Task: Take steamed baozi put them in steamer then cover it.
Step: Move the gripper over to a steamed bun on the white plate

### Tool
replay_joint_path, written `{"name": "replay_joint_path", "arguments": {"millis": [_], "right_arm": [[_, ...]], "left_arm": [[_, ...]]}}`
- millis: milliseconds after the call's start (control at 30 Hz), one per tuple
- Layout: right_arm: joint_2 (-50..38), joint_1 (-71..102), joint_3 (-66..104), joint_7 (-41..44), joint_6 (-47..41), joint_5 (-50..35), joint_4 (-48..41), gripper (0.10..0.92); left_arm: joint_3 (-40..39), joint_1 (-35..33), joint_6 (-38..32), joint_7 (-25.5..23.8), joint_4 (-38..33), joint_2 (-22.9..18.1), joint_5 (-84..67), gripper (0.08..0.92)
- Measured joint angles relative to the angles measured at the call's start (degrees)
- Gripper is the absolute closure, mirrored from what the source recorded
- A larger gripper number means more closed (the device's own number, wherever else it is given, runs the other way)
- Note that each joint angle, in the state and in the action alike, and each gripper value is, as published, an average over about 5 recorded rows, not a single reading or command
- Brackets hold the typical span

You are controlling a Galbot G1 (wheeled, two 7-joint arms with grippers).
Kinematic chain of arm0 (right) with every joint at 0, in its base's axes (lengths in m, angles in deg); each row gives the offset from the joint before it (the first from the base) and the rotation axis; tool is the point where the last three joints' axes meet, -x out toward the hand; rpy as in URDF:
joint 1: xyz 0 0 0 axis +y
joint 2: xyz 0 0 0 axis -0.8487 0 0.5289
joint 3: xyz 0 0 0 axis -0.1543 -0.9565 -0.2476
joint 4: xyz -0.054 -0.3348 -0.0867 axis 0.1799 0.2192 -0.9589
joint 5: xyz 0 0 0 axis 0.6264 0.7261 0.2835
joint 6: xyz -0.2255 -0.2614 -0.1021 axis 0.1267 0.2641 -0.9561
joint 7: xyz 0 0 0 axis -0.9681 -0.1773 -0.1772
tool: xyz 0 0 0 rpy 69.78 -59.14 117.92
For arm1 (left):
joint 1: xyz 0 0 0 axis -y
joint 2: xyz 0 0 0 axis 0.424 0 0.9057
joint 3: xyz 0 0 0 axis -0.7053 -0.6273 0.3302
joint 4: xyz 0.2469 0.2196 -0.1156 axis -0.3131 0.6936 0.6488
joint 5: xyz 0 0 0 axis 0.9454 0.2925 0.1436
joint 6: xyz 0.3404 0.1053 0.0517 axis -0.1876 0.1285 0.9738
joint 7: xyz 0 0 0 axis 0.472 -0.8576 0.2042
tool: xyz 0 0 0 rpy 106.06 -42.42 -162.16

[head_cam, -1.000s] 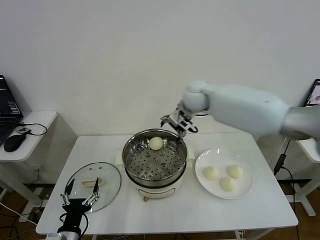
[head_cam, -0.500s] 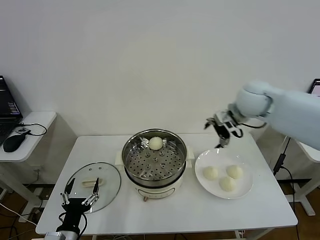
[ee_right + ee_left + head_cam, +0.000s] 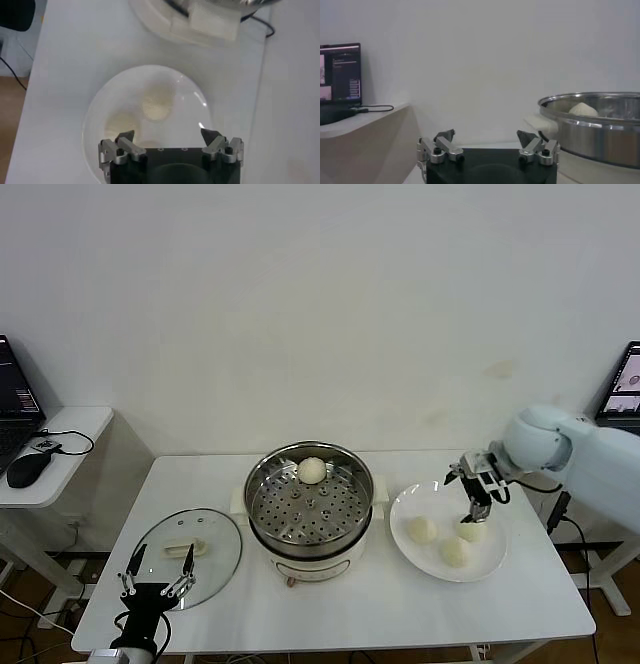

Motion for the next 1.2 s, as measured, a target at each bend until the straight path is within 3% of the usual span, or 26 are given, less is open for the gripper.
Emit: {"name": "replay_joint_path", "arguments": {"millis": [1033,1200], "right_arm": [[13.2,16.0,10.0,-2.4,0.5,7.4,-15.2,0.204],[14.3,16.6,10.3,-2.4,0.5,8.0,-16.5,0.237]], "left_arm": [[0.3,1.1,-0.1,0.1,1.5,-0.4,-0.2,0.177],[0.3,1.2,-0.2,0.1,1.8,-0.5,-0.2,0.177]]}}
